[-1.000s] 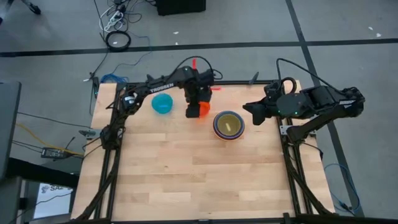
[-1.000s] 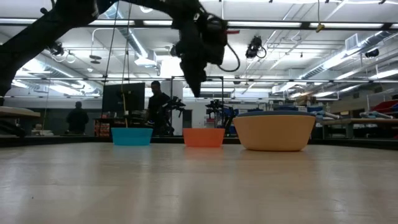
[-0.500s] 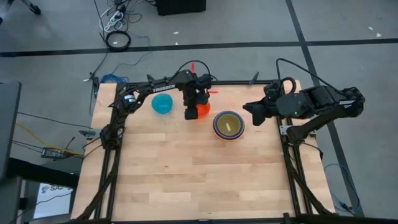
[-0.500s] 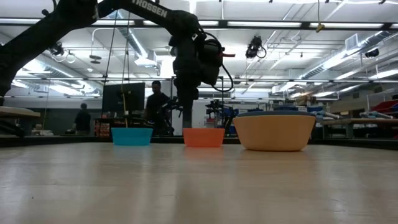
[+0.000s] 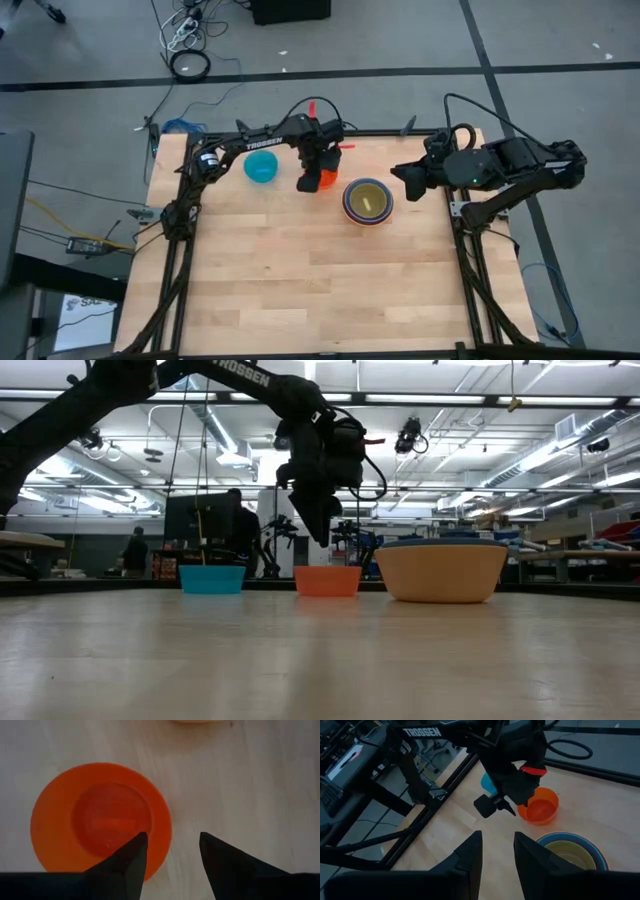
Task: Nest bowls inside each other
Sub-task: Stack the orange bowl on the top of the yellow bowl
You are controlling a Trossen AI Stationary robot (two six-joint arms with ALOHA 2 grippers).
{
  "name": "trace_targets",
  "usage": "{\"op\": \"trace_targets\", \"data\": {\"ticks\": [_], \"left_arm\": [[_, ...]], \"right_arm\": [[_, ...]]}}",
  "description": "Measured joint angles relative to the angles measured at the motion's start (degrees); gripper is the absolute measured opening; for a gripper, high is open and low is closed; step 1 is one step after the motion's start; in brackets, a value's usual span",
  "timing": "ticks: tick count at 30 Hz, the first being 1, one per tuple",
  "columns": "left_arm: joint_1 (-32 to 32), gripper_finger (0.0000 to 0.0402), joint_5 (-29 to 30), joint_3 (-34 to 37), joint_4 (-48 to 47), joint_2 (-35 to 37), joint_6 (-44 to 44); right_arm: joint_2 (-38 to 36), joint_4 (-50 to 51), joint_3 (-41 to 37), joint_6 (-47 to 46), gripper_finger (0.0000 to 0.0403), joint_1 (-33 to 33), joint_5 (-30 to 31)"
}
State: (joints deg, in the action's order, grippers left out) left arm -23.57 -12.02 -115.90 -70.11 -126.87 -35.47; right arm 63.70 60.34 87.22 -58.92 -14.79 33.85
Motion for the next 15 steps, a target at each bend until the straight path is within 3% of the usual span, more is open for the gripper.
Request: {"op": "trace_targets", "data": {"ticks": [10, 15], "left_arm": [[0.48, 0.0186, 0.62, 7.84, 2.34, -0.11, 2.98], [0.76, 0.0185, 5.51, 12.17, 6.96, -0.11, 4.17]], "right_arm": [[0.00, 0.71, 0.00, -0.02, 0.0100, 0.02, 0.96], [0.00, 0.74, 0.00, -0.11, 0.0100, 0.02, 1.00]]}}
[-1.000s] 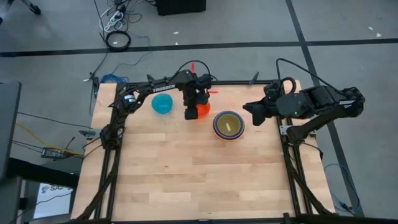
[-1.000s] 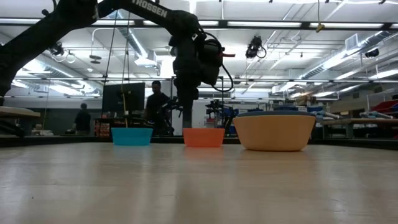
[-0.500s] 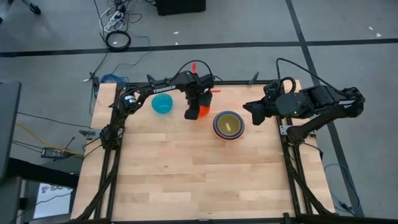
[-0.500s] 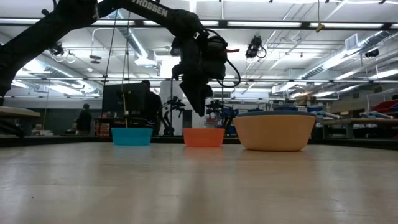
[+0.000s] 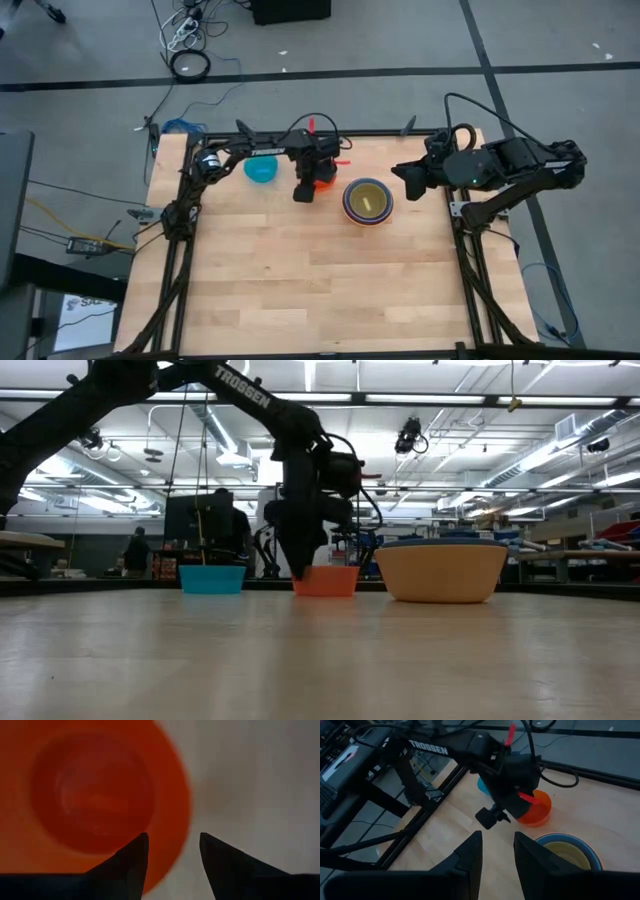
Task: Nest bowls inside each other
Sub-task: Stack the orange bowl on the top of the yellow bowl
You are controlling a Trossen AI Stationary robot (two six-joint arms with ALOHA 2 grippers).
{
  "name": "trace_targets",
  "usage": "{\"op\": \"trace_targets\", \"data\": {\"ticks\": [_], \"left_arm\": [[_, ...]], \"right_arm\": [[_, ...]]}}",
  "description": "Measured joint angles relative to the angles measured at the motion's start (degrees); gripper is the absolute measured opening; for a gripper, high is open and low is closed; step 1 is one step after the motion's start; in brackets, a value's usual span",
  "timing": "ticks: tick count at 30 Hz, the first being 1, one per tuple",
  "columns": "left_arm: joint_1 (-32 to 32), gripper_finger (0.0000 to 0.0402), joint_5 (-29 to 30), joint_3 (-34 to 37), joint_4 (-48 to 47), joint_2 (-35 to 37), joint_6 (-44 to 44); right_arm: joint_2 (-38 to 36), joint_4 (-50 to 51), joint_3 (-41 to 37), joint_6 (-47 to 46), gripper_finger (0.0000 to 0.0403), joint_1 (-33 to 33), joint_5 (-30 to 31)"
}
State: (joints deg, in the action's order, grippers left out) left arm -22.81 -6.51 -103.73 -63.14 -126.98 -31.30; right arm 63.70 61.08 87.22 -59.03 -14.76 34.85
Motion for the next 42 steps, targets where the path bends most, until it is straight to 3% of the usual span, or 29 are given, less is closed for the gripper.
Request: {"op": "trace_targets", "data": {"ticks": [4, 7, 10, 12, 14, 19, 26, 30, 34, 42], "left_arm": [[-0.37, 0.0183, 1.10, 2.13, 2.79, 0.00, 0.03], [-0.44, 0.0160, 1.15, 3.39, 3.45, 0.00, 0.03], [-0.41, 0.0102, 1.12, 3.68, 2.98, 0.00, 0.01], [-0.39, 0.0041, 0.87, 3.59, 1.67, 0.02, -0.05], [-0.44, 0.0015, 0.46, 2.66, -0.14, 0.23, -0.02], [0.17, 0.0006, -0.89, -3.72, -5.46, 0.73, 0.51], [5.39, 0.0003, -15.04, -20.38, -8.55, 1.57, 4.74], [10.56, 0.0002, -12.10, -24.62, -2.07, 1.57, 5.04], [14.26, 0.0002, -10.66, -24.34, 4.17, 0.84, 8.15], [14.61, 0.0003, -8.11, -23.79, 7.72, -3.16, 14.76]], "right_arm": [[0.00, 0.12, 0.00, -0.80, 0.0100, 0.00, 0.02], [0.00, 0.49, 0.00, -0.88, 0.0100, 0.00, 0.02], [0.00, 0.57, 0.00, -0.87, 0.0100, 0.31, 0.02], [0.00, 0.80, 0.00, -0.89, 0.0100, 0.68, 0.03], [0.00, 0.93, 0.00, -0.87, 0.0100, 1.17, 0.04], [0.00, 1.92, 0.00, -0.87, 0.0100, 1.97, 0.02], [-1.62, 1.52, 0.00, -2.36, 0.0100, 1.71, 1.44], [-2.56, 1.39, 0.00, -2.90, 0.0100, 1.25, 1.51], [-2.78, 1.01, 0.02, -2.91, 0.0100, 1.25, 1.41], [-2.71, -3.00, 0.02, -1.61, 0.0100, 1.22, 0.91]]}}
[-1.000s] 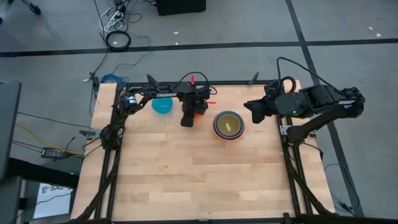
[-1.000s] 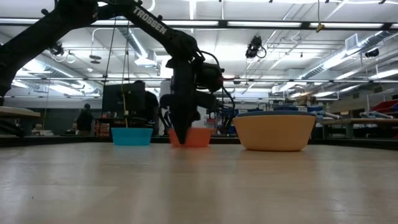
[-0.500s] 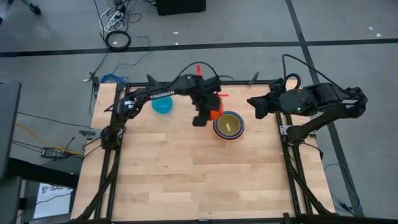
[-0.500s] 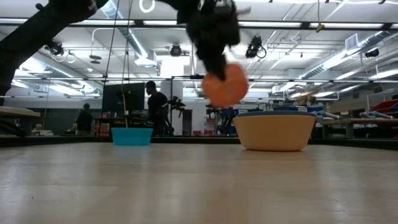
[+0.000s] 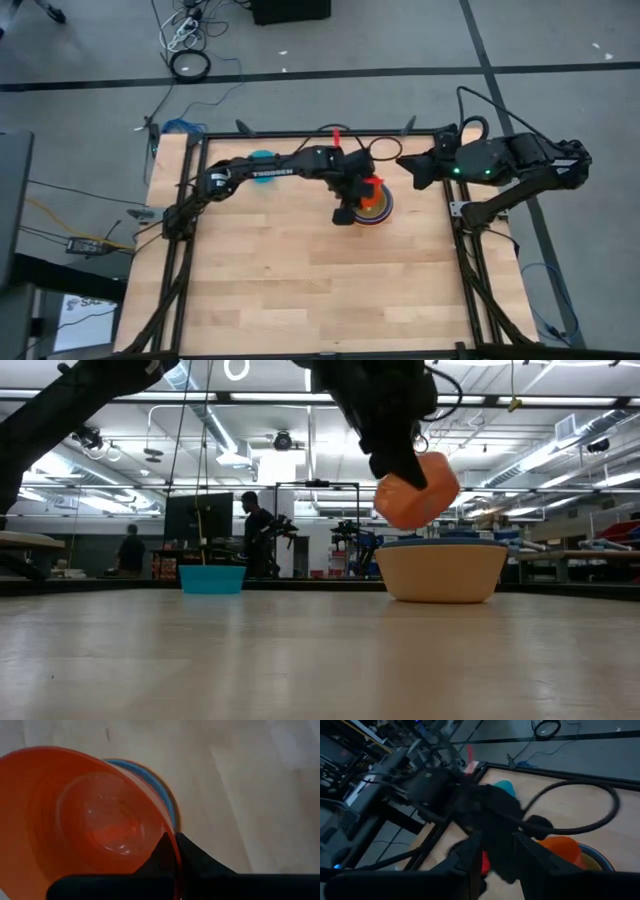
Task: Nest bowls inside each other
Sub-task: Stack the orange bowl on the top of the yellow bowl, then stack the blue bowl on the top of the orange bowl
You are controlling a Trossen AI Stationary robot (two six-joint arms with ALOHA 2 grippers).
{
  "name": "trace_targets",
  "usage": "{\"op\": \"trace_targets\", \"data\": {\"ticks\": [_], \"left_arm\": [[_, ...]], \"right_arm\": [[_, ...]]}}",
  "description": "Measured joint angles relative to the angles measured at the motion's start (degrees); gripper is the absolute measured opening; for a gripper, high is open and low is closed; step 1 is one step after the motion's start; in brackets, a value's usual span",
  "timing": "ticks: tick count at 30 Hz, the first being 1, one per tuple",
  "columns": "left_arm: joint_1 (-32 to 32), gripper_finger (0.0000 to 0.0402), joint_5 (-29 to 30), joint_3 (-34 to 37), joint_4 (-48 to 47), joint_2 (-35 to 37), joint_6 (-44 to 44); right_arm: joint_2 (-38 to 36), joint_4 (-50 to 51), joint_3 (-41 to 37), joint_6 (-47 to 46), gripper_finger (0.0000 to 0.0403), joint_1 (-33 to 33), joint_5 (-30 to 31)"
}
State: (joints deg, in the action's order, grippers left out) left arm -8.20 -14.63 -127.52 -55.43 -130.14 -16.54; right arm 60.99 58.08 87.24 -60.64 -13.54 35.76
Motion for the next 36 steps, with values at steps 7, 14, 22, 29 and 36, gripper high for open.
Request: {"op": "trace_targets", "data": {"ticks": [7, 14, 22, 29, 36], "left_arm": [[-1.24, 0.0006, 2.90, 0.02, 0.81, -1.69, 0.62], [-1.54, 0.0059, 4.44, -0.23, 4.91, -1.58, 0.73], [-1.47, 0.0141, 3.89, -0.33, 5.07, -1.58, 2.26], [-1.57, 0.0156, 3.26, -1.31, 2.04, -1.28, 4.76], [-6.37, 0.0157, 6.24, -4.86, -18.17, 3.00, -4.36]], "right_arm": [[0.02, -0.24, 0.00, 0.30, 0.0100, -0.43, -0.69], [0.22, -0.48, 0.00, 1.20, 0.0100, -0.44, -0.89], [0.22, -0.60, 0.00, 1.68, 0.0100, -0.44, -0.01], [0.22, -0.48, 0.00, 1.85, 0.0100, -0.44, 0.29], [0.22, 1.53, 0.00, 1.83, 0.0100, -0.44, 0.33]]}}
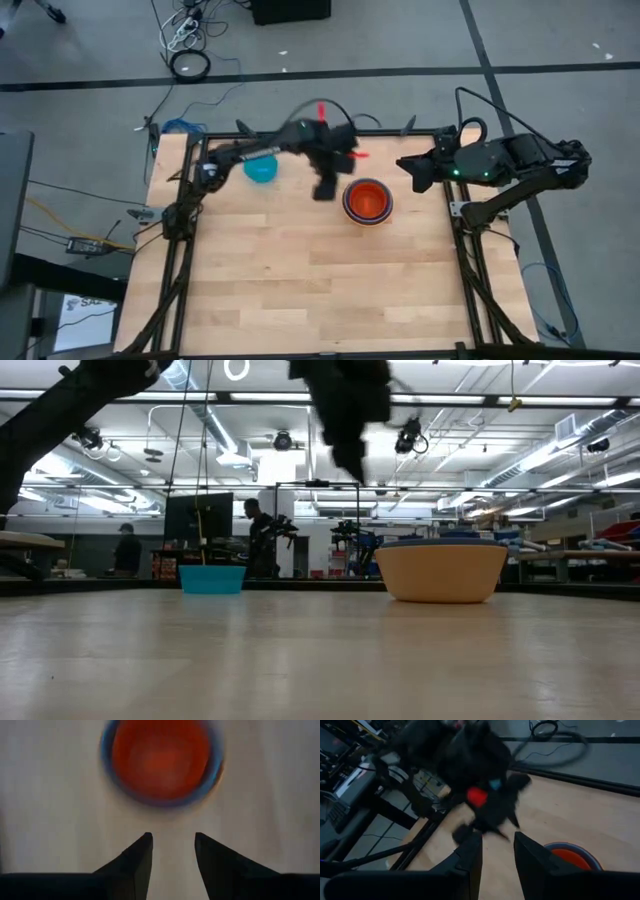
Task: Nest bowls inside each other
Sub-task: Stack the blue bowl on the top of the orange bowl
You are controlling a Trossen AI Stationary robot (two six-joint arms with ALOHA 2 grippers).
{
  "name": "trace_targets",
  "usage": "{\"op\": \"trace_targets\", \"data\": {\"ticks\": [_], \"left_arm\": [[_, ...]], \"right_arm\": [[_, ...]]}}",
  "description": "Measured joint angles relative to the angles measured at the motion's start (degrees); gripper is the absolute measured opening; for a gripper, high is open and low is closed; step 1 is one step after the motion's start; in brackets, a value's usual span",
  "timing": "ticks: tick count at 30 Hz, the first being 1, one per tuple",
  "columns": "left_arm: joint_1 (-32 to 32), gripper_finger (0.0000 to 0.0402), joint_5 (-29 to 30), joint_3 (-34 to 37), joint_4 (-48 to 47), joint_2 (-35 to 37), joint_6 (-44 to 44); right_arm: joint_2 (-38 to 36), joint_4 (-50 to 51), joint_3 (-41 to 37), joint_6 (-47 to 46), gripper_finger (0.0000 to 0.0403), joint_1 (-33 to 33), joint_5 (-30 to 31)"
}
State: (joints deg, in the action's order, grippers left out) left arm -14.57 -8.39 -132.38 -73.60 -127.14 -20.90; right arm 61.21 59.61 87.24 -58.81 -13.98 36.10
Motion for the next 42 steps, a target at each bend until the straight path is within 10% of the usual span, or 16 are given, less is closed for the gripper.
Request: {"op": "trace_targets", "data": {"ticks": [19, 29, 35, 42], "left_arm": [[-27.59, 0.0157, -0.36, 2.86, -16.28, 9.68, -1.15], [-29.64, 0.0156, -0.17, 32.17, -15.31, 19.22, -1.30], [-29.22, 0.0156, -6.73, 52.77, -5.16, 27.78, -6.43], [-26.10, 0.0156, -1.53, 64.43, 7.90, 36.00, -14.77]], "right_arm": [[2.89, 10.15, 0.00, -2.70, 0.0100, 0.00, -0.40], [4.74, 10.00, 0.00, -2.66, 0.0100, 0.33, -0.72], [5.06, 9.71, 0.00, -2.41, 0.0100, 1.14, -0.74], [5.20, 9.23, 0.00, -2.48, 0.0100, 1.92, -1.68]]}}
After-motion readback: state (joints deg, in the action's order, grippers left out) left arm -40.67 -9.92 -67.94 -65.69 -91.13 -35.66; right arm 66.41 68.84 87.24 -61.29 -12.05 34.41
